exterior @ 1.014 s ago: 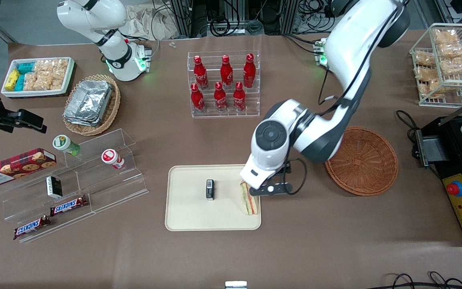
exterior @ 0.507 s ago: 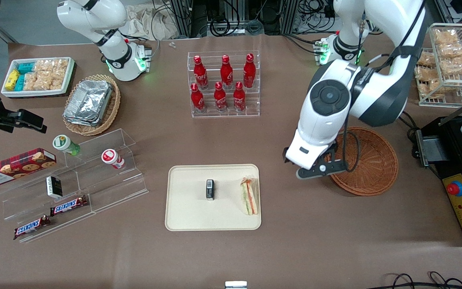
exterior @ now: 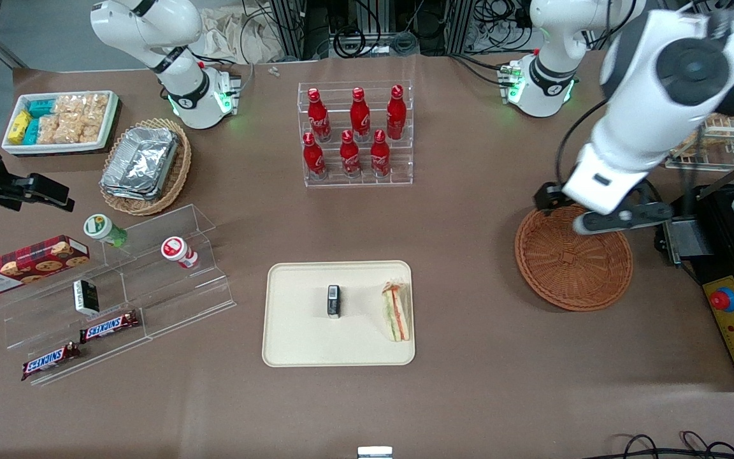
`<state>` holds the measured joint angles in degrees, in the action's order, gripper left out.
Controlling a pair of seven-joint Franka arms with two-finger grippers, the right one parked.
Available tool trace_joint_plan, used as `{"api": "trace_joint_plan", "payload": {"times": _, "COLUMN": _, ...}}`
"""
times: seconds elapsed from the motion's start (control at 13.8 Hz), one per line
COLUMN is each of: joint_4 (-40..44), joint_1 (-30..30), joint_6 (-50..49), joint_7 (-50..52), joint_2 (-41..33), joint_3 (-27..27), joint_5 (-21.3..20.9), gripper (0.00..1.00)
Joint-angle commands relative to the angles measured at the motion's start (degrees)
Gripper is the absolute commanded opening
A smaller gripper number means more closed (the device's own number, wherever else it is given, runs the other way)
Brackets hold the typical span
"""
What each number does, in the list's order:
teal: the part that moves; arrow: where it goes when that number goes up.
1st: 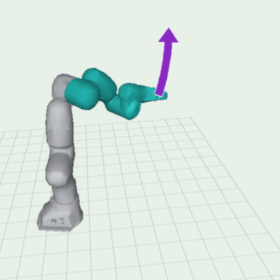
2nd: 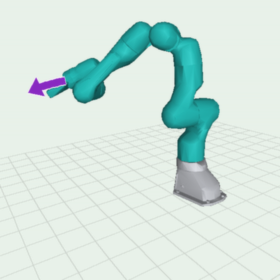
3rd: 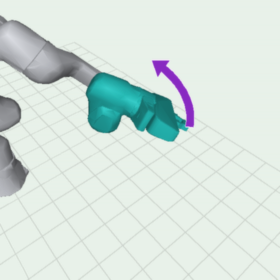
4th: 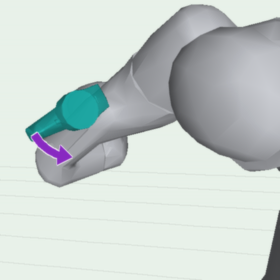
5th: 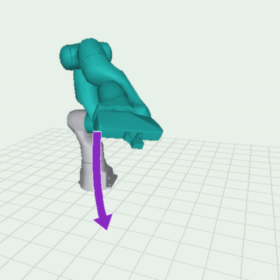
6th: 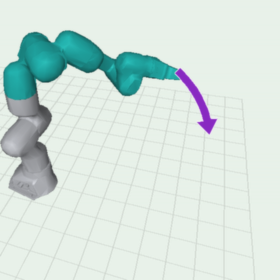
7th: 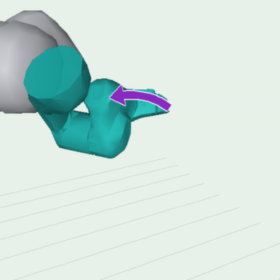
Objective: Place sandwich from basket to tray
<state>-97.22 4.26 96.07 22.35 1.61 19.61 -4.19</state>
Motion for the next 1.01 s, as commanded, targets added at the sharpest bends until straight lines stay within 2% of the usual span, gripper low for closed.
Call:
{"api": "trace_joint_plan", "payload": {"times": 0.0, "joint_4": 1.06, "joint_1": 6.01, "joint_6": -4.13, "joint_7": -6.16, "joint_2": -1.26, "joint_3": 0.60, "joint_5": 1.64, "gripper": 0.99}}
{"api": "trace_joint_plan", "payload": {"times": 0.22, "joint_4": 1.50, "joint_1": 9.87, "joint_6": -3.62, "joint_7": -7.66, "joint_2": -0.47, "joint_3": 0.60, "joint_5": 1.64, "gripper": 0.99}}
{"api": "trace_joint_plan", "payload": {"times": 0.43, "joint_4": 2.47, "joint_1": 13.49, "joint_6": -4.23, "joint_7": -14.25, "joint_2": 0.15, "joint_3": 0.52, "joint_5": 3.21, "gripper": 0.99}}
{"api": "trace_joint_plan", "payload": {"times": 0.8, "joint_4": 2.91, "joint_1": 13.50, "joint_6": -4.76, "joint_7": -18.81, "joint_2": -0.64, "joint_3": -1.67, "joint_5": 3.31, "gripper": 1.00}}
{"api": "trace_joint_plan", "payload": {"times": 0.87, "joint_4": 2.82, "joint_1": 11.84, "joint_6": -4.76, "joint_7": -19.88, "joint_2": -1.08, "joint_3": -3.59, "joint_5": 3.31, "gripper": 1.00}}
{"api": "trace_joint_plan", "payload": {"times": 0.94, "joint_4": 2.74, "joint_1": 7.56, "joint_6": -4.76, "joint_7": -19.89, "joint_2": -1.26, "joint_3": -7.18, "joint_5": 3.31, "gripper": 1.00}}
